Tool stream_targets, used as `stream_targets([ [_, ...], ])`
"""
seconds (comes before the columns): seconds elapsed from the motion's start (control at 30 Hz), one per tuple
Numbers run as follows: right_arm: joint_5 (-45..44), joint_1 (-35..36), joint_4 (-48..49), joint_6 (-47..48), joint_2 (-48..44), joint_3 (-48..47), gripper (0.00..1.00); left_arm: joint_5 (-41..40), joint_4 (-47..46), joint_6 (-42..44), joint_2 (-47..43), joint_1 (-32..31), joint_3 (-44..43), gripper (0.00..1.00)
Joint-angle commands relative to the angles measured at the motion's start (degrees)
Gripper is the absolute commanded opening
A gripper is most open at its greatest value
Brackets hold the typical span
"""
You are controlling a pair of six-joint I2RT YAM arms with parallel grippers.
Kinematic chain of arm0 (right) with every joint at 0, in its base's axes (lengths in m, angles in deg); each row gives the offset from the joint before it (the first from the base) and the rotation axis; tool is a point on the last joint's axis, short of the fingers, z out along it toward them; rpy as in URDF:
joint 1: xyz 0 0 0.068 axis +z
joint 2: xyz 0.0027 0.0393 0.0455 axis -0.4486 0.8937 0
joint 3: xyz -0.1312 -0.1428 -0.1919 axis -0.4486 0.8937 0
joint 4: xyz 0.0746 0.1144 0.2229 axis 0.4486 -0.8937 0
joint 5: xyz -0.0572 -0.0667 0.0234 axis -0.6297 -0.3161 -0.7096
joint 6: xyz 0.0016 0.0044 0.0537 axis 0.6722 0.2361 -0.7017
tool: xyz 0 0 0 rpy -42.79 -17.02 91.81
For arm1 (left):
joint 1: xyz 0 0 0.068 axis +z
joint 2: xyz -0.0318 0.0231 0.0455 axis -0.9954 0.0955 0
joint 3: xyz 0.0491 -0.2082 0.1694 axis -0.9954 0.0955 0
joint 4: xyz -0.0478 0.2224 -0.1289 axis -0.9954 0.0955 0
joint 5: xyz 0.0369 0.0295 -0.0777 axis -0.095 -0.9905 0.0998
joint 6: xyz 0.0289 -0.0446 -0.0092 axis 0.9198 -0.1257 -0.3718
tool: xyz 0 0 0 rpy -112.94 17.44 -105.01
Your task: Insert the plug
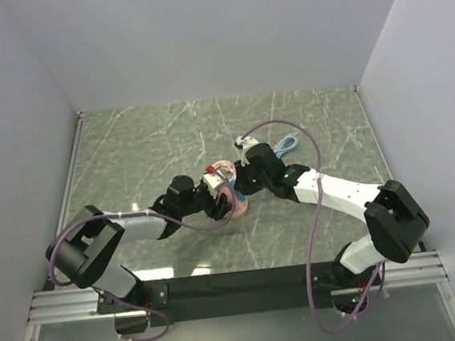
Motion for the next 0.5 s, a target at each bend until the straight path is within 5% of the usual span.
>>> stream_targets([
  [0.0, 3.3, 1.2, -1.4, -1.4, 2.0, 0.7, 0.0, 1.0, 1.0, -0.2, 2.0, -0.2, -2.2, 0.4],
  [0.47, -3.0, 3.0, -5.9, -3.5, 2.7, 0.0, 0.0, 0.0, 1.4, -1.3, 2.2, -0.2, -2.0, 0.02],
])
